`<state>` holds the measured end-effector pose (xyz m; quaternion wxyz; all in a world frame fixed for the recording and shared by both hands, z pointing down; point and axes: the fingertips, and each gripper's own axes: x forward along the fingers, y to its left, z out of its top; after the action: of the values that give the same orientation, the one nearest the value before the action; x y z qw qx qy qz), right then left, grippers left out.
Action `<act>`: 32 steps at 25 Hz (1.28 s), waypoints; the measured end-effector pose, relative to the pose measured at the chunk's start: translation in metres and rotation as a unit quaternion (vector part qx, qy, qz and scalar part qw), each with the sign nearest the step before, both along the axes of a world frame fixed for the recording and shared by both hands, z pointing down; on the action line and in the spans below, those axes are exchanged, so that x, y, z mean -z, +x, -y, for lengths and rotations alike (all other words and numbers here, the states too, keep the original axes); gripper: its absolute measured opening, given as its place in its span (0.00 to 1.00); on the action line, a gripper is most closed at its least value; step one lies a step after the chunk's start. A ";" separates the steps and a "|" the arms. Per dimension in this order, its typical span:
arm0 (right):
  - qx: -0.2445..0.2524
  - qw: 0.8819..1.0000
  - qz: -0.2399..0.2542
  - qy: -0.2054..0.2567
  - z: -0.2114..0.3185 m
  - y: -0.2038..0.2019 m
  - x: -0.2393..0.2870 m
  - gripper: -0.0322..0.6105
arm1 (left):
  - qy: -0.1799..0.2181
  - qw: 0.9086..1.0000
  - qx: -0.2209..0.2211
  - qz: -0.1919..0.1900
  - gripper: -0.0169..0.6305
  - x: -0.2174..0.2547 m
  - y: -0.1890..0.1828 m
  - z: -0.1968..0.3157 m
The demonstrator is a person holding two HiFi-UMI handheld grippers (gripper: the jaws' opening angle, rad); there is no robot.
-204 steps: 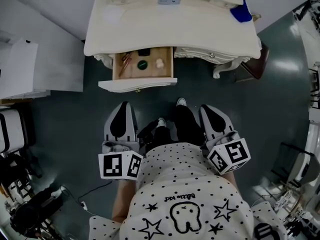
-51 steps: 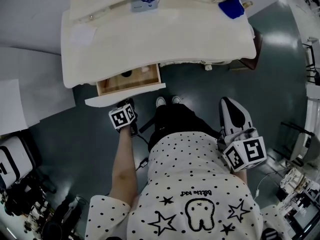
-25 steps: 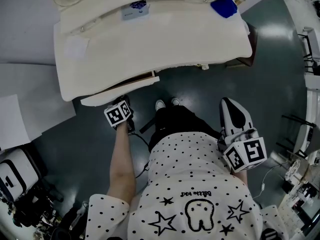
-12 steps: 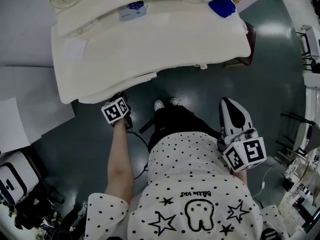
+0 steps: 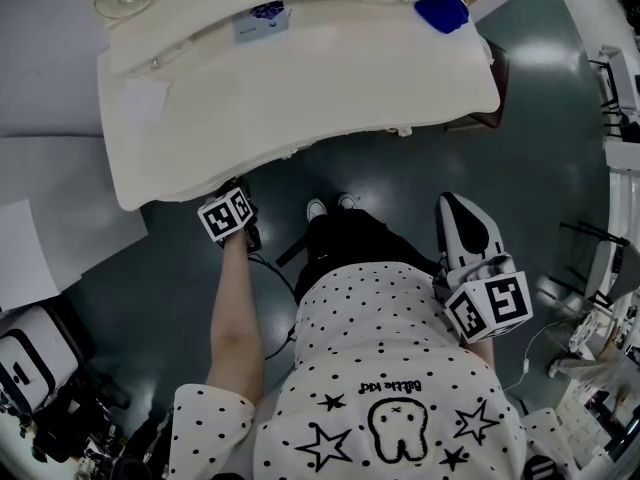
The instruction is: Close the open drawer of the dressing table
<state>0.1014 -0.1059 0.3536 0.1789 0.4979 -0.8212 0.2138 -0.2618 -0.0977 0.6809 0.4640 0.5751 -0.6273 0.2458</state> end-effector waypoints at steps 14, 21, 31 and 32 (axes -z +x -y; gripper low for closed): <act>0.000 1.000 -0.002 0.000 0.005 -0.003 -0.001 0.06 | 0.007 1.000 0.004 0.003 0.26 -0.002 -0.006 0.018; -0.001 1.000 -0.004 0.001 0.006 -0.003 -0.002 0.06 | 0.008 1.000 0.005 0.006 0.26 -0.002 -0.007 0.023; 0.006 1.000 0.000 0.001 0.004 -0.002 -0.001 0.06 | 0.005 1.000 -0.003 0.010 0.26 -0.001 -0.007 0.023; 0.007 1.000 0.001 0.001 0.004 -0.002 -0.001 0.06 | 0.004 1.000 -0.002 0.010 0.26 -0.001 -0.006 0.022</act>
<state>0.0993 -0.1099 0.3546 0.1792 0.4919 -0.8251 0.2122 -0.2682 -0.1199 0.6814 0.4552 0.5757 -0.6316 0.2500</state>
